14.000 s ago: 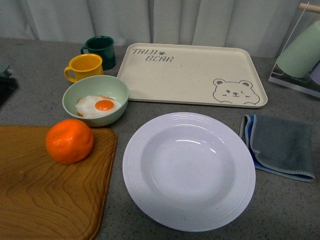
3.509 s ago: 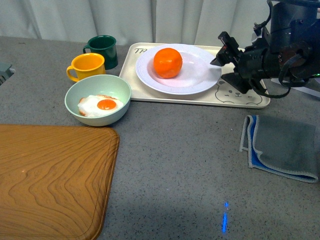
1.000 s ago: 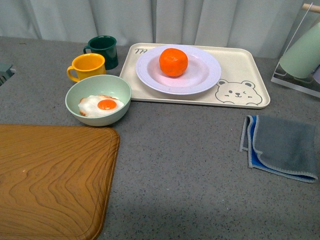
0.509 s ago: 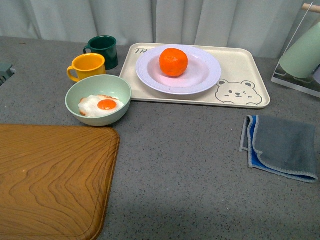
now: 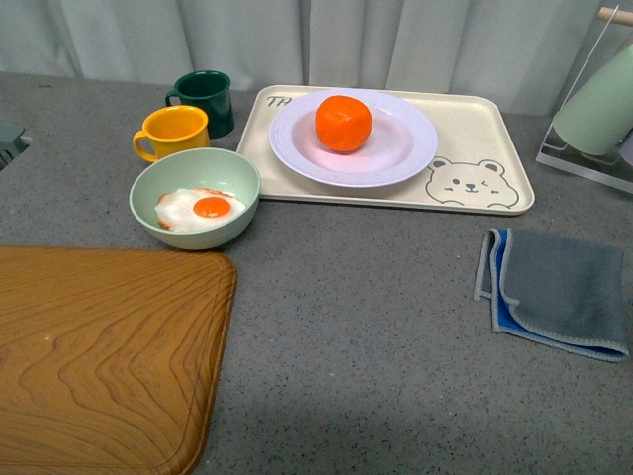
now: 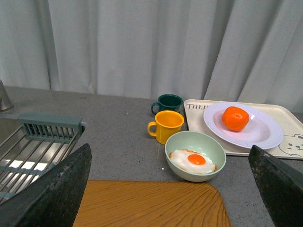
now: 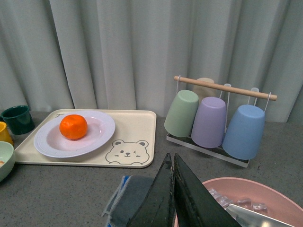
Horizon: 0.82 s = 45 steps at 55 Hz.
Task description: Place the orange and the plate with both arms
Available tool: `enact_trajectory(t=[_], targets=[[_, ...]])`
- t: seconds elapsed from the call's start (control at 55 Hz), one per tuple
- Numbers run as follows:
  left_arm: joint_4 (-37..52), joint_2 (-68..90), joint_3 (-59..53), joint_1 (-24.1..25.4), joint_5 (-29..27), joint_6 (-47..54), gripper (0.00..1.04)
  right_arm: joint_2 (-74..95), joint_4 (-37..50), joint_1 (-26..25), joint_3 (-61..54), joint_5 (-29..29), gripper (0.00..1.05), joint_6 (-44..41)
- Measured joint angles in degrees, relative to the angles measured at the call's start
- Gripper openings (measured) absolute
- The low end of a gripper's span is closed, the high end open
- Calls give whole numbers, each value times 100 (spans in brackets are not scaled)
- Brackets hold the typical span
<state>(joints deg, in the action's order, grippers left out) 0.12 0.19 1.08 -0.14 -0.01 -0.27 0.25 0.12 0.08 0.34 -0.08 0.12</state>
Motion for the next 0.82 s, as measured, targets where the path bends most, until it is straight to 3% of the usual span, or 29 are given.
enact_trajectory(t=[0.345,0.455,0.818], targets=[[0,2,0,0,0,0,98,-2,-2,0,0,0,74,0],[0,2,0,0,0,0,98,0,-2,0,0,0,96,0],[0,2,0,0,0,0,98,0,-2,0,0,0,95,4]])
